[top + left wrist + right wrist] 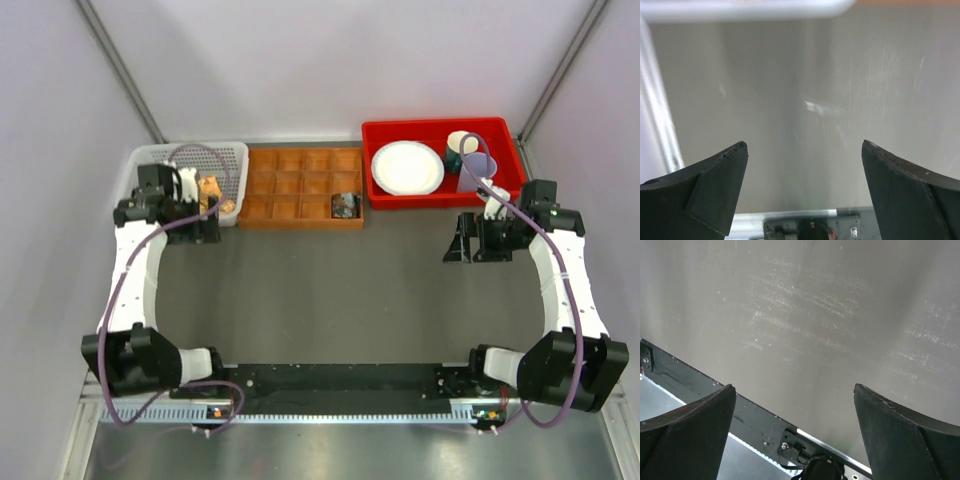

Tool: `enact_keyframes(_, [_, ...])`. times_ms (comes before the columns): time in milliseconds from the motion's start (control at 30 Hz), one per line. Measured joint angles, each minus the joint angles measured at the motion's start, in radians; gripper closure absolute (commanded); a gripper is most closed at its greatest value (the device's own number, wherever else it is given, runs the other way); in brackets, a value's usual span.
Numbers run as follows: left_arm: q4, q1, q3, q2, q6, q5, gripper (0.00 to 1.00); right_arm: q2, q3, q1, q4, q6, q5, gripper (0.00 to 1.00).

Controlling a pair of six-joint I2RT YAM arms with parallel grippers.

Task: Roll the ties
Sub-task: Pick up the tie from the bin.

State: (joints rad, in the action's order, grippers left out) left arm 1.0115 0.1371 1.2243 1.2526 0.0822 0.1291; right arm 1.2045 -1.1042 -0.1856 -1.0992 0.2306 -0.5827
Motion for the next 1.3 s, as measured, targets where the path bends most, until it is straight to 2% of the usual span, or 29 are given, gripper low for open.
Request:
enact_keyframes(200, [-0.061,0.013,0.344,0.21,-0.013,-0.011,0.01,0.001,0.0,0.0,0.002,0.0,0.001,0.01])
enact_keyframes(400, [-0.135,0.015,0.622,0.508,-0.032,-0.051,0.01,0.01,0.0,0.0,-0.002,0.008,-0.024,0.01])
enact_keyframes(667, [-0.204,0.016,0.748,0.859,-0.058,-0.099,0.01,0.076,-0.003,0.0,-0.034,0.039,-0.051,0.01])
enact_keyframes(933, [-0.24,0.018,0.787,1.065,-0.062,-0.136,0.01,0.166,-0.039,0.0,-0.055,0.059,-0.043,0.01])
enact_keyframes(1000, [-0.245,0.018,0.788,1.094,-0.066,-0.146,0.05,0.183,-0.053,0.0,-0.055,0.064,-0.039,0.01])
enact_keyframes(1033, [-0.243,0.018,0.791,1.102,-0.066,-0.145,0.07,0.19,-0.06,0.0,-0.055,0.064,-0.037,0.01])
enact_keyframes(1067, [-0.237,0.018,0.8,1.104,-0.066,-0.143,0.16,0.196,-0.064,0.0,-0.055,0.065,-0.033,0.01])
enact_keyframes(1100, [-0.238,0.018,0.806,1.104,-0.066,-0.144,0.19,0.2,-0.069,0.0,-0.055,0.065,-0.029,0.01])
enact_keyframes(1133, [-0.242,0.018,0.808,1.106,-0.069,-0.14,0.26,0.204,-0.071,0.0,-0.055,0.065,-0.027,0.01])
enact_keyframes(1167, [-0.243,0.018,0.808,1.109,-0.07,-0.136,0.42,0.207,-0.076,0.0,-0.057,0.065,-0.024,0.01])
enact_keyframes(1267, [-0.241,0.015,0.814,1.112,-0.077,-0.091,0.65,0.21,-0.076,0.0,-0.056,0.065,-0.018,0.01])
enact_keyframes(1300, [-0.242,0.012,0.819,1.112,-0.076,-0.089,0.8,0.21,-0.076,0.0,-0.055,0.065,-0.014,0.01])
